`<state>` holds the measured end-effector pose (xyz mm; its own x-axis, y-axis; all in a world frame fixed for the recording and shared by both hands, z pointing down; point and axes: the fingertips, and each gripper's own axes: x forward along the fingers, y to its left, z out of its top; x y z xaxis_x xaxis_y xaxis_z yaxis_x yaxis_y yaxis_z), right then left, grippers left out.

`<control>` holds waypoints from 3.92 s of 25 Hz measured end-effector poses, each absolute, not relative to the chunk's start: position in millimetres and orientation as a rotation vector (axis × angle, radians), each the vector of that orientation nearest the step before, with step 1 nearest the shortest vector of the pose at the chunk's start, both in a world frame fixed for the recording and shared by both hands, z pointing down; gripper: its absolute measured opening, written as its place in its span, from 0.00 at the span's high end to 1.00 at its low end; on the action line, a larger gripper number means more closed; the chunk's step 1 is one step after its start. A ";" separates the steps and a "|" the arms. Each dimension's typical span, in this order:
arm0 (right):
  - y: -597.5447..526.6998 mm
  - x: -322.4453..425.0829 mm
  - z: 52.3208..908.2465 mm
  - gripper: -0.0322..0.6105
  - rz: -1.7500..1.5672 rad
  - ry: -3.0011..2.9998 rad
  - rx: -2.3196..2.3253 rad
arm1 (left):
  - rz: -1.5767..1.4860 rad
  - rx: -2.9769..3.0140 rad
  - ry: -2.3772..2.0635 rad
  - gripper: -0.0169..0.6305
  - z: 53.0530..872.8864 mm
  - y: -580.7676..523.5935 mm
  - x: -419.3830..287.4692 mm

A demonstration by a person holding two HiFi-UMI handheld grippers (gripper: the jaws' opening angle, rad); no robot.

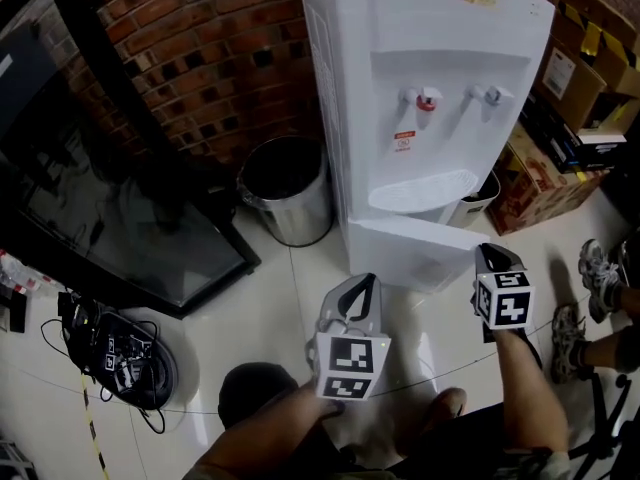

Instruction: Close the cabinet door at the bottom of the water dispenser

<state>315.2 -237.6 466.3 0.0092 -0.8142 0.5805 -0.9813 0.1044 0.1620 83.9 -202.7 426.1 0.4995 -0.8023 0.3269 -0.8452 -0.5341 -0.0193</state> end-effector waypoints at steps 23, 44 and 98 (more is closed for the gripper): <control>-359.9 356.0 480.3 0.95 0.598 -1.971 2.127 | 0.493 2.514 -1.546 0.97 427.2 -216.6 35.8; -237.2 262.9 310.0 0.95 0.057 -2.210 2.022 | 0.266 2.581 -1.615 0.97 361.1 -186.8 12.5; 7.1 102.0 343.3 0.95 0.195 -2.473 1.594 | 0.283 2.597 -1.622 0.97 350.6 -8.4 -19.6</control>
